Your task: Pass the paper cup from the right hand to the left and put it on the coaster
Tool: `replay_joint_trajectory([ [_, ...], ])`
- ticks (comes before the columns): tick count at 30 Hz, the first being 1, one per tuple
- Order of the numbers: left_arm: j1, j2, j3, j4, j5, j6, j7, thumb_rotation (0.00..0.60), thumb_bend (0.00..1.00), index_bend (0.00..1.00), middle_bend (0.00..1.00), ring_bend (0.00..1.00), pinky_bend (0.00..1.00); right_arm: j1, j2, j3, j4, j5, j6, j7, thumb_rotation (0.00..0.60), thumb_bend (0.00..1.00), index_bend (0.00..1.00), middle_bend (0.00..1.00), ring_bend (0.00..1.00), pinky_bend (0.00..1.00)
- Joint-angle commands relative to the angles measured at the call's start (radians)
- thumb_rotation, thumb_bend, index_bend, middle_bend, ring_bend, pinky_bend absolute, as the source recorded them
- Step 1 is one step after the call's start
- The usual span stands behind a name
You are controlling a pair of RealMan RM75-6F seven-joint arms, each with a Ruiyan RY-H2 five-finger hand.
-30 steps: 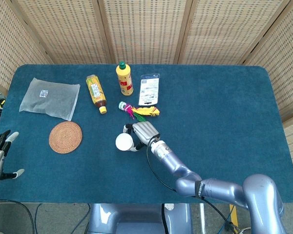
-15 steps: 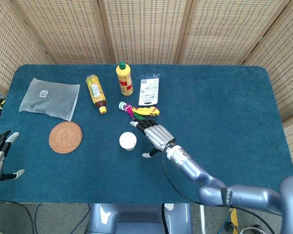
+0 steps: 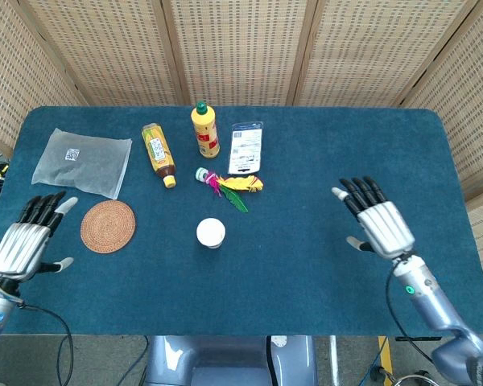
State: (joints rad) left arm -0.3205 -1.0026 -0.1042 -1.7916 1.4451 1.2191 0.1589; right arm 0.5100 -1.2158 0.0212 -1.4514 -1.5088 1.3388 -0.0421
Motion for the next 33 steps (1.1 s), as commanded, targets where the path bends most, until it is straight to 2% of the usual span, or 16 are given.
replay_joint_trajectory([
  [1,-0.076,-0.026,-0.020,0.017,0.038,-0.081,0.015,0.600,0.00,0.00,0.00,0.00,0.00,-0.067,0.010,-0.021,-0.012,0.053,0.032,-0.032,0.600,0.00,0.06,0.00,0.00,0.00],
  [2,-0.102,-0.030,-0.022,0.015,0.043,-0.115,0.029,0.600,0.00,0.00,0.00,0.00,0.00,-0.077,0.009,-0.019,-0.022,0.063,0.038,-0.043,0.600,0.00,0.06,0.00,0.00,0.00],
  [4,-0.222,-0.070,-0.047,0.015,0.050,-0.259,0.096,0.600,0.00,0.00,0.00,0.00,0.00,-0.131,-0.005,-0.017,-0.052,0.100,0.088,-0.085,0.600,0.00,0.06,0.00,0.00,0.00],
  [5,-0.269,-0.100,-0.063,0.034,0.054,-0.300,0.132,0.600,0.00,0.00,0.00,0.00,0.00,-0.144,-0.010,-0.015,-0.059,0.106,0.103,-0.104,0.600,0.00,0.06,0.00,0.00,0.00],
  [10,-0.400,-0.226,-0.090,0.113,0.017,-0.424,0.226,0.600,0.00,0.00,0.00,0.00,0.01,-0.166,-0.003,0.003,-0.065,0.120,0.109,-0.122,0.600,0.00,0.06,0.00,0.00,0.00],
  [17,-0.528,-0.384,-0.106,0.222,-0.098,-0.530,0.295,0.600,0.00,0.00,0.00,0.00,0.03,-0.187,0.015,0.030,-0.080,0.114,0.119,-0.111,0.600,0.00,0.06,0.00,0.00,0.00],
  [23,-0.584,-0.444,-0.096,0.280,-0.162,-0.555,0.349,0.600,0.00,0.00,0.00,0.00,0.05,-0.202,0.022,0.051,-0.083,0.121,0.119,-0.100,0.600,0.00,0.06,0.00,0.00,0.00],
  [27,-0.616,-0.486,-0.088,0.323,-0.214,-0.566,0.370,0.600,0.00,0.00,0.00,0.03,0.10,-0.209,0.021,0.063,-0.076,0.124,0.115,-0.091,0.600,0.00,0.07,0.00,0.00,0.00],
  [29,-0.626,-0.512,-0.087,0.348,-0.230,-0.566,0.361,0.600,0.00,0.01,0.05,0.09,0.15,-0.211,0.019,0.067,-0.071,0.125,0.109,-0.086,0.600,0.00,0.07,0.00,0.00,0.00],
  [30,-0.629,-0.522,-0.087,0.357,-0.236,-0.565,0.353,0.600,0.00,0.04,0.11,0.14,0.18,-0.212,0.019,0.069,-0.070,0.127,0.106,-0.084,0.600,0.00,0.07,0.00,0.00,0.00],
  [33,-0.636,-0.545,-0.083,0.381,-0.236,-0.554,0.339,0.600,0.00,0.20,0.29,0.30,0.30,-0.213,0.018,0.074,-0.066,0.125,0.103,-0.080,0.600,0.00,0.07,0.00,0.00,0.00],
])
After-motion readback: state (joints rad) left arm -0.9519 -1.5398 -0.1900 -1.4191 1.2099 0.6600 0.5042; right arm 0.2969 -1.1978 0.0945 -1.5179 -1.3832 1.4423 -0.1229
